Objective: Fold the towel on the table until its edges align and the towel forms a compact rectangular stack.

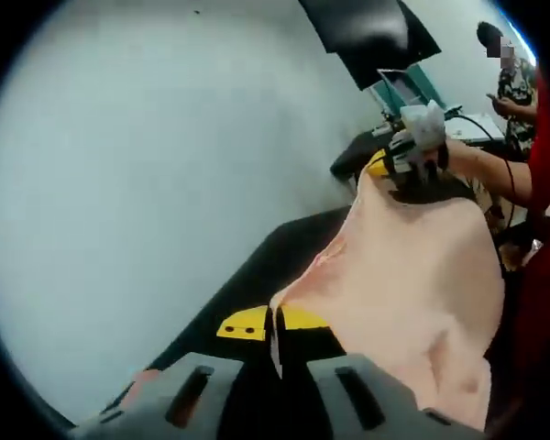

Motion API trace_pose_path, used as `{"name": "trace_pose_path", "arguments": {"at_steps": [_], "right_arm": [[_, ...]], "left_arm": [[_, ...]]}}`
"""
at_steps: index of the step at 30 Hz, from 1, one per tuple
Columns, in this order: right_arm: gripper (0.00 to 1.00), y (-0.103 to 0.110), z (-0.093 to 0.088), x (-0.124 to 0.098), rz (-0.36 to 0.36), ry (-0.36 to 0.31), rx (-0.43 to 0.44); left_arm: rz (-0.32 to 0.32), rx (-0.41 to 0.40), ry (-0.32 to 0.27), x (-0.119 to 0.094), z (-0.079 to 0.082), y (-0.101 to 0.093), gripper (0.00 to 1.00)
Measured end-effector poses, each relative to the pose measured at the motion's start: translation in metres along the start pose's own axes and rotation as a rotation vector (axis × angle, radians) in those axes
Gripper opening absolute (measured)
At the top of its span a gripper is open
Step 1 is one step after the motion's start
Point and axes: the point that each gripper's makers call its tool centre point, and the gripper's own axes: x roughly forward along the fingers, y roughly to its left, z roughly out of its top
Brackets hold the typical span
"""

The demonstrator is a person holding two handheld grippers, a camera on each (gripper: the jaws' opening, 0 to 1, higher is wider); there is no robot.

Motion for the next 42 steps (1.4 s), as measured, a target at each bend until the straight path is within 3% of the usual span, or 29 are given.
{"name": "trace_pose_path", "arguments": {"at_steps": [2,3,4,5,7,8,9,11,13,16,18,19,20,21,22,25,26,27,28,30,32,34,35,37,40,41,42], "right_arm": [[0.00,0.008,0.001,0.012,0.059,-0.011,0.025],[0.00,0.008,-0.003,0.018,0.064,0.018,0.046],[0.00,0.004,-0.005,0.023,0.052,0.039,0.051],[0.00,0.002,-0.006,0.027,0.041,0.048,0.042],[0.04,0.006,-0.020,0.036,0.052,0.106,-0.070],[0.08,0.016,-0.036,0.036,0.092,0.173,-0.143],[0.12,0.026,-0.049,0.035,0.115,0.220,-0.162],[0.20,0.040,-0.056,0.032,0.135,0.181,-0.188],[0.21,0.035,-0.053,0.027,0.090,0.106,-0.152],[0.22,0.033,-0.048,0.010,0.057,0.040,-0.117],[0.22,0.024,-0.047,0.002,0.026,0.005,-0.084],[0.21,0.022,-0.045,-0.003,0.018,-0.014,-0.066],[0.21,0.020,-0.043,-0.006,0.010,-0.038,-0.047],[0.21,0.019,-0.041,-0.008,0.002,-0.067,-0.028],[0.21,0.019,-0.042,-0.008,0.005,-0.088,-0.022],[0.20,0.024,-0.052,-0.012,0.009,-0.112,0.010],[0.19,0.031,-0.055,-0.012,0.037,-0.124,0.027],[0.19,0.047,-0.064,-0.012,0.134,-0.059,0.013],[0.19,0.058,-0.055,-0.013,0.183,-0.094,0.081],[0.19,0.069,-0.044,-0.012,0.236,-0.173,0.066],[0.20,0.069,-0.051,-0.010,0.217,-0.134,0.017],[0.20,0.068,-0.058,-0.009,0.201,-0.094,-0.027],[0.20,0.071,-0.058,-0.009,0.205,-0.098,-0.037],[0.20,0.073,-0.055,-0.011,0.191,-0.098,-0.080],[0.20,0.075,-0.057,-0.009,0.187,-0.095,-0.130],[0.20,0.076,-0.057,-0.010,0.191,-0.094,-0.132],[0.20,0.077,-0.058,-0.009,0.194,-0.093,-0.136]], "left_arm": [[-0.026,-0.033,0.055,0.017,-0.019,-0.001,0.06],[-0.048,-0.046,0.066,0.021,-0.023,-0.003,0.08],[-0.097,-0.078,0.069,0.025,-0.028,-0.011,0.13],[-0.149,-0.155,0.058,0.028,-0.031,-0.018,0.26],[-0.115,-0.256,0.002,0.022,-0.029,-0.009,0.41],[-0.103,-0.289,-0.019,0.014,-0.030,-0.005,0.40],[-0.086,-0.305,-0.036,0.002,-0.033,-0.002,0.39],[-0.032,-0.335,-0.071,-0.023,-0.041,0.010,0.40],[0.006,-0.331,-0.084,-0.052,-0.053,0.017,0.40],[0.087,-0.323,-0.047,-0.097,-0.086,0.030,0.40],[0.101,-0.350,-0.008,-0.120,-0.111,0.033,0.39],[0.080,-0.374,0.021,-0.128,-0.125,0.027,0.37],[0.005,-0.388,0.091,-0.133,-0.144,0.011,0.31],[-0.076,-0.382,0.204,-0.139,-0.171,-0.009,0.27],[-0.079,-0.414,0.218,-0.140,-0.182,-0.014,0.27],[-0.118,-0.492,0.186,-0.138,-0.199,-0.027,0.28],[-0.134,-0.503,0.199,-0.140,-0.207,-0.031,0.27],[-0.155,-0.487,0.206,-0.140,-0.215,-0.032,0.27],[-0.165,-0.483,0.199,-0.141,-0.218,-0.033,0.27],[-0.194,-0.543,0.113,-0.137,-0.208,-0.034,0.27],[-0.244,-0.570,0.050,-0.136,-0.202,-0.036,0.27],[-0.276,-0.582,0.136,-0.139,-0.214,-0.045,0.27],[-0.257,-0.579,0.144,-0.139,-0.216,-0.042,0.27],[-0.274,-0.675,0.161,-0.140,-0.213,-0.045,0.26],[-0.339,-0.658,0.123,-0.136,-0.201,-0.058,0.12],[-0.348,-0.618,0.102,-0.135,-0.198,-0.058,0.10],[-0.304,-0.541,0.107,-0.133,-0.200,-0.050,0.06]]}}
